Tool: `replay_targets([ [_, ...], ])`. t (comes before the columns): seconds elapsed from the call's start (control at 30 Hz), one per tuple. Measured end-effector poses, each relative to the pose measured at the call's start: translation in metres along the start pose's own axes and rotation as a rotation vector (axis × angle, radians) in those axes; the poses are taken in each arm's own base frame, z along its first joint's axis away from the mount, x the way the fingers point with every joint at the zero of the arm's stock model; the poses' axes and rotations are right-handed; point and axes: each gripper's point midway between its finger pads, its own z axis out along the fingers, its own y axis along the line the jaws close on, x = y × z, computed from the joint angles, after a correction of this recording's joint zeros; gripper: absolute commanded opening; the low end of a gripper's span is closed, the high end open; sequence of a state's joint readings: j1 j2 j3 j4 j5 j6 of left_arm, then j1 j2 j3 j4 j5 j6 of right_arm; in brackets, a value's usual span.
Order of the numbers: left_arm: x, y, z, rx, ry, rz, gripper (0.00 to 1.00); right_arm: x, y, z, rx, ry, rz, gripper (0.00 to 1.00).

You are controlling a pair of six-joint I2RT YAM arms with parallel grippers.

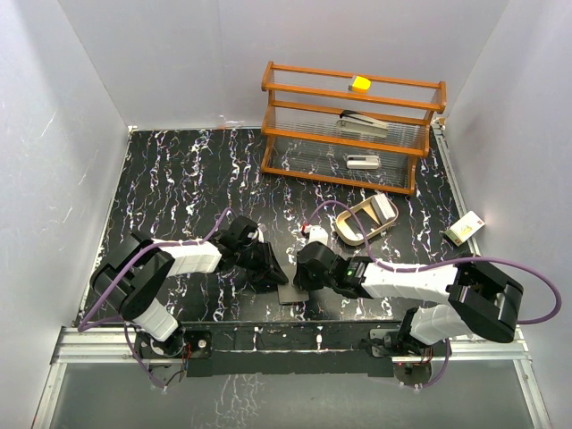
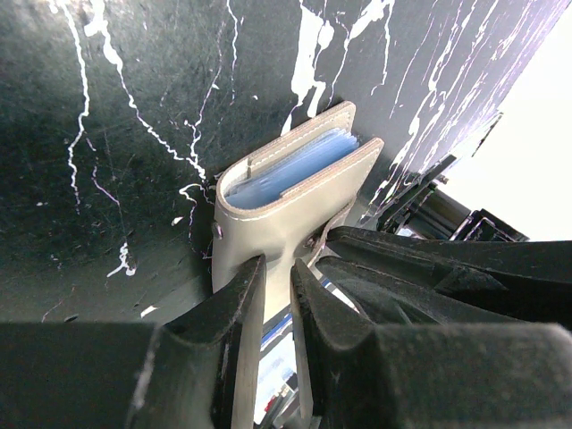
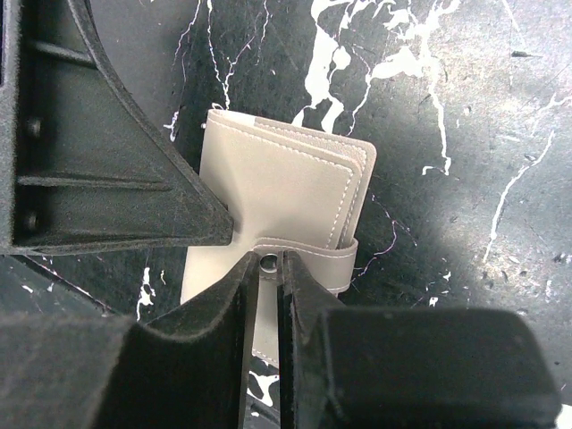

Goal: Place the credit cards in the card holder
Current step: Close the card holder at the center of the board.

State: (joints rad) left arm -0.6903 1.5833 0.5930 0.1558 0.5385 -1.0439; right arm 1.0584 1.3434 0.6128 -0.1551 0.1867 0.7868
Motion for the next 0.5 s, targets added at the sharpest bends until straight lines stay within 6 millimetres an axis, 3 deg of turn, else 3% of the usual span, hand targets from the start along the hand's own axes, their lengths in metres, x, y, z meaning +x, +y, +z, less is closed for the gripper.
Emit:
replay_targets([
  [0.5, 0.0000, 0.0000, 0.0001, 0.000, 0.001, 0.000, 0.18, 0.0023, 0.0007, 0.0028, 0.001, 0.014, -0.006, 0.08],
])
